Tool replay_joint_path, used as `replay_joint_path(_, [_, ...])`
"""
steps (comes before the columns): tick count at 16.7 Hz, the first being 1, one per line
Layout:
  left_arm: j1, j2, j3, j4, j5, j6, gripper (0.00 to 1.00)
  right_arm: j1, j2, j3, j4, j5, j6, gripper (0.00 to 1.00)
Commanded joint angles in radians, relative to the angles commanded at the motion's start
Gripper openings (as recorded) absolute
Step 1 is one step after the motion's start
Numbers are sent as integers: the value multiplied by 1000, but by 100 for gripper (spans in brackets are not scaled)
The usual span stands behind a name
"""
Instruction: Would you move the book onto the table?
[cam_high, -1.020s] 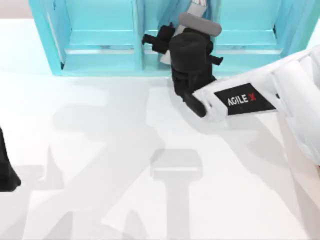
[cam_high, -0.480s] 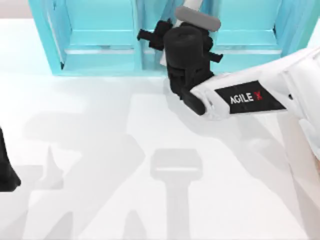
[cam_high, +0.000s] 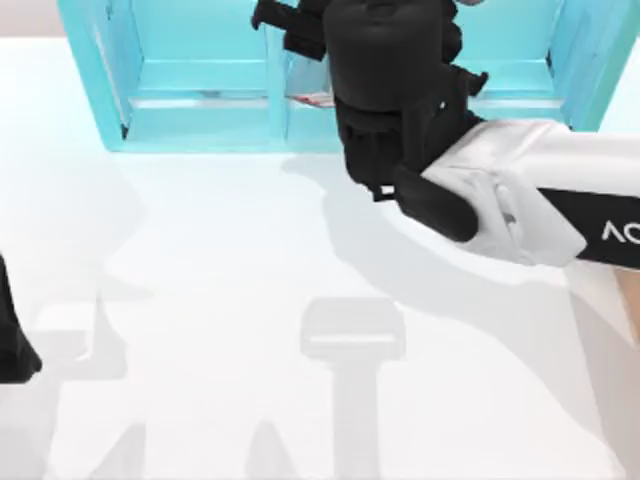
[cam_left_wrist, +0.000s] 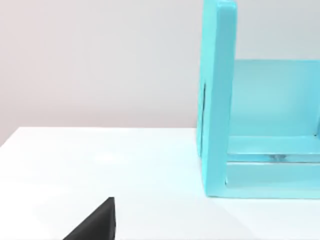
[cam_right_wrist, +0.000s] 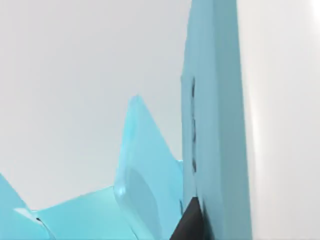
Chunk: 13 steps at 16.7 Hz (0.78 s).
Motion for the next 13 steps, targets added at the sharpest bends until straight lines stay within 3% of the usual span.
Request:
replay_joint_path(5, [0,0,0,0,0,0,100,82,-177,-113,-109,69,27,0])
replay_joint_path(13, [0,0,0,0,0,0,100,94,-172,-135,-87,68,-36,0])
